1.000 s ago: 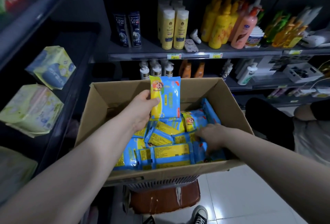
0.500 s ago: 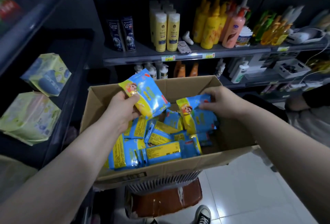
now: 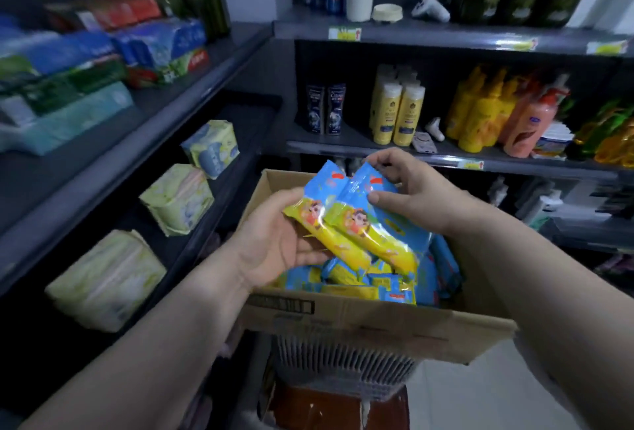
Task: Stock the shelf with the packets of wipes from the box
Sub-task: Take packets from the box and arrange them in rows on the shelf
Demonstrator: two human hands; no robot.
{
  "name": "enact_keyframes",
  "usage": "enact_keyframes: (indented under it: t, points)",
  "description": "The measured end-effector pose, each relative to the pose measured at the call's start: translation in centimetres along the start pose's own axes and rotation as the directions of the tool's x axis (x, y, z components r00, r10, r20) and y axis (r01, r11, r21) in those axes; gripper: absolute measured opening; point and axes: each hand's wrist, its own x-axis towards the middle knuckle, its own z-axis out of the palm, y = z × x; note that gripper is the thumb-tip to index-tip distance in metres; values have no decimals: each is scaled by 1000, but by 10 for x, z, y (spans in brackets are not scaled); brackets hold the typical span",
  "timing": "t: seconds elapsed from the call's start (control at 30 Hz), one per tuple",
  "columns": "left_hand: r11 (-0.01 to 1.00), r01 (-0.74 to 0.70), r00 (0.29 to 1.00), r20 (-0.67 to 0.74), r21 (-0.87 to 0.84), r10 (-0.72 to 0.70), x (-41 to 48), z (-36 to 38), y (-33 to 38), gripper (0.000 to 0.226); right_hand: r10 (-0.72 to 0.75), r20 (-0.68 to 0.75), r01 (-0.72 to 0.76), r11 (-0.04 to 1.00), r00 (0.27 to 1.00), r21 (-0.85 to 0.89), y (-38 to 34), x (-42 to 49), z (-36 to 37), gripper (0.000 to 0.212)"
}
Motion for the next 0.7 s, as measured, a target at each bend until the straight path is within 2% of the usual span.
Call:
enact_keyframes:
  t: [0.07,0.13,0.2,0.27,0.33,0.43,0.47,0.53,0.63,0.7]
  points:
    - [997,10,1000,-8,78,-10,-25,1,1,43,-23,87,26,999,996,-26,-15,-10,6,32]
    - [982,-22,997,-65,187,35,-45,7,-6,30,-56,151,65,996,987,-55,-27,-19,15,31]
    - [947,-62,979,-165,315,119,-63,15,-19,21,-110,187,135,983,976,-128,-38,-27,26,34]
    - [936,-94,936,-290,338,199,-84,17,-34,21,-155,184,187,968,971,-166,-49,-35,38,39]
    - [945,-135,870,-420,298,257,-108,17,-47,19,-195,163,219,964,967,-148,-57,-43,50,39]
    - [944,-229,749,-577,235,326,-154,12,-64,18,-240,268,269,960,933,-77,-73,-52,72,18]
    - [938,-256,713,-611,232,345,-171,11,-69,18,-249,325,286,956,912,-69,-79,-53,81,13]
    - [926,-278,652,-658,254,376,-206,10,-77,20,-259,438,316,947,861,-62,-92,-55,102,17]
    - [918,-296,568,-723,266,392,-257,8,-86,35,-294,567,368,930,770,-16,-120,-59,138,20]
    - [905,-328,499,-764,270,409,-290,5,-91,24,-347,604,405,913,717,44,-146,-64,160,16]
